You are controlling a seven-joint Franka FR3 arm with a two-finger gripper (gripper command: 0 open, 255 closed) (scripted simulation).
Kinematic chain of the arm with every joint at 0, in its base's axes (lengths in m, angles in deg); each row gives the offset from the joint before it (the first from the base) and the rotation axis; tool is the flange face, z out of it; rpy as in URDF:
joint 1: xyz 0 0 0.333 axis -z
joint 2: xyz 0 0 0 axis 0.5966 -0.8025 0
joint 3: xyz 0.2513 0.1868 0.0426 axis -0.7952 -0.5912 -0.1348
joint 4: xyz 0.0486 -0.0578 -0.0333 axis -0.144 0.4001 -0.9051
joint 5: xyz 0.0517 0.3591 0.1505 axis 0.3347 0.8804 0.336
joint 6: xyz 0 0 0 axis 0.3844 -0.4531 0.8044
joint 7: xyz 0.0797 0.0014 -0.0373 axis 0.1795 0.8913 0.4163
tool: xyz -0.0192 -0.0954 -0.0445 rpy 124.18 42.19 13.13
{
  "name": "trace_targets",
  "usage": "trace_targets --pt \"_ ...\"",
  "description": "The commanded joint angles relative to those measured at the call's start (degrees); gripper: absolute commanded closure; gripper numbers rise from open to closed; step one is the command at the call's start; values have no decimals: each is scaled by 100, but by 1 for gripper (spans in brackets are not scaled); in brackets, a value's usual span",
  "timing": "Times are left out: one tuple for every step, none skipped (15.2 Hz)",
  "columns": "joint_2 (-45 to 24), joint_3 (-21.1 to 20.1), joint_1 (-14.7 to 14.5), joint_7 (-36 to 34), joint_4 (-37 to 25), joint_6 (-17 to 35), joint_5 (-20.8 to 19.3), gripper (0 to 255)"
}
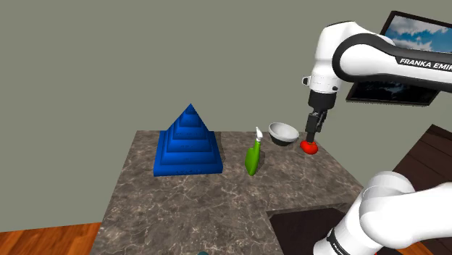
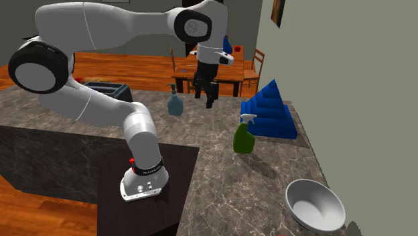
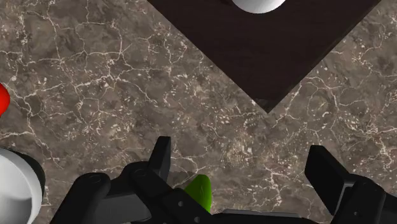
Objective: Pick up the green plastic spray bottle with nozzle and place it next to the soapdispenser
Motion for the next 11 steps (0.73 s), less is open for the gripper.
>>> trace_targets --pt "0 0 0 0 0 0 0 0" --pt "-284 -6 27 -135 -82 116 62 0" --pt "-569 -9 54 -264 -172 226 124 0" --pt "-854 -9 81 -389 -270 329 185 0" --pt "-1138 -7 107 -510 -376 426 245 0" --pt "-1423 -1 132 -627 -489 515 304 0" --pt "-1706 10 154 -740 -609 597 364 0" --pt "-1988 22 176 -849 -737 672 423 0" --pt "-2269 38 198 -953 -871 740 484 0" --pt "-2549 55 220 -1053 -1011 801 545 0" --pt "-2826 76 241 -1149 -1157 854 608 0"
